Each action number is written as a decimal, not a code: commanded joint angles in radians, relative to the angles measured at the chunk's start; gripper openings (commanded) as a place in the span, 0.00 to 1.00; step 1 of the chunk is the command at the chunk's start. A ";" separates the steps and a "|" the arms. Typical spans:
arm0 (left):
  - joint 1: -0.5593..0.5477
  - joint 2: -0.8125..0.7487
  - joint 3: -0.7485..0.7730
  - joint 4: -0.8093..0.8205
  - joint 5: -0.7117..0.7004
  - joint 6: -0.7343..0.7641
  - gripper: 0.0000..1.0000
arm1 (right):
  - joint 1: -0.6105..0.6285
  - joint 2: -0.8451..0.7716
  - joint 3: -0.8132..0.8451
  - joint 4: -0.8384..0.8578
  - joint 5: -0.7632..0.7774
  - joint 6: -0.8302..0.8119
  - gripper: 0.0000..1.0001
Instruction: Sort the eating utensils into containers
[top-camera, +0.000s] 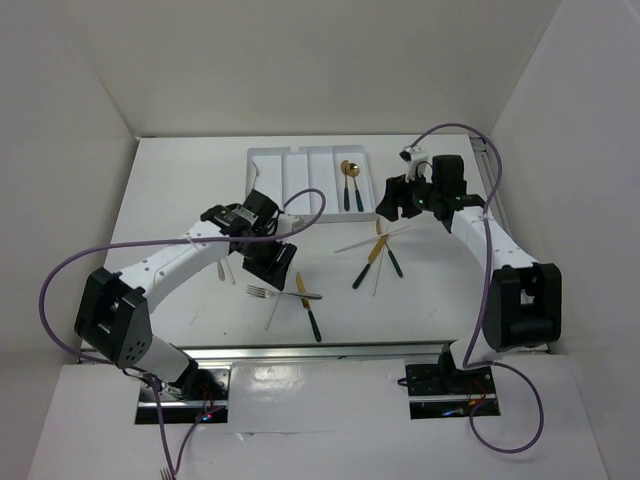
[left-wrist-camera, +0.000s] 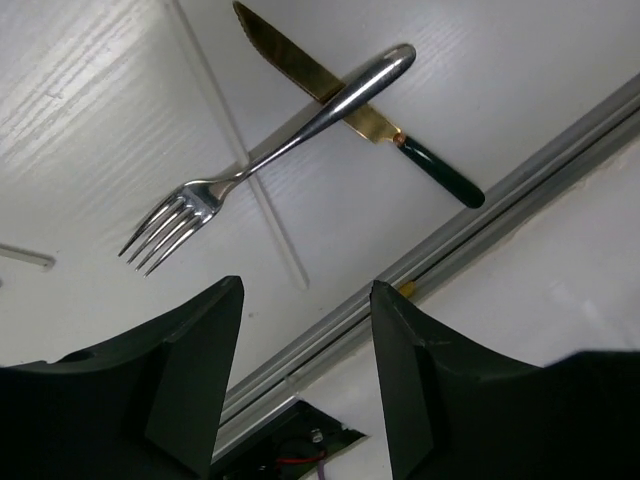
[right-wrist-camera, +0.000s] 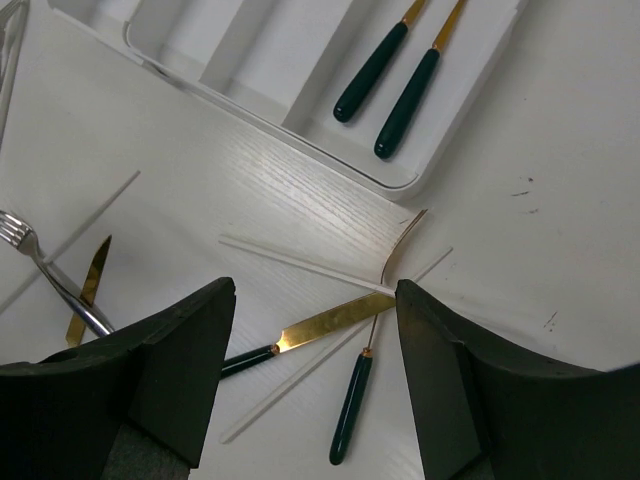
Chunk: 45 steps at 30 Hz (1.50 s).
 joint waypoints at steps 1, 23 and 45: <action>-0.006 -0.001 -0.016 -0.038 -0.015 0.108 0.63 | 0.006 -0.063 -0.020 -0.011 -0.042 -0.065 0.73; 0.346 0.183 -0.055 -0.044 0.138 0.125 0.40 | 0.006 -0.094 -0.037 -0.029 -0.060 -0.065 0.74; 0.434 0.332 -0.046 -0.035 0.283 0.138 0.44 | 0.006 -0.067 -0.018 -0.029 -0.070 -0.065 0.73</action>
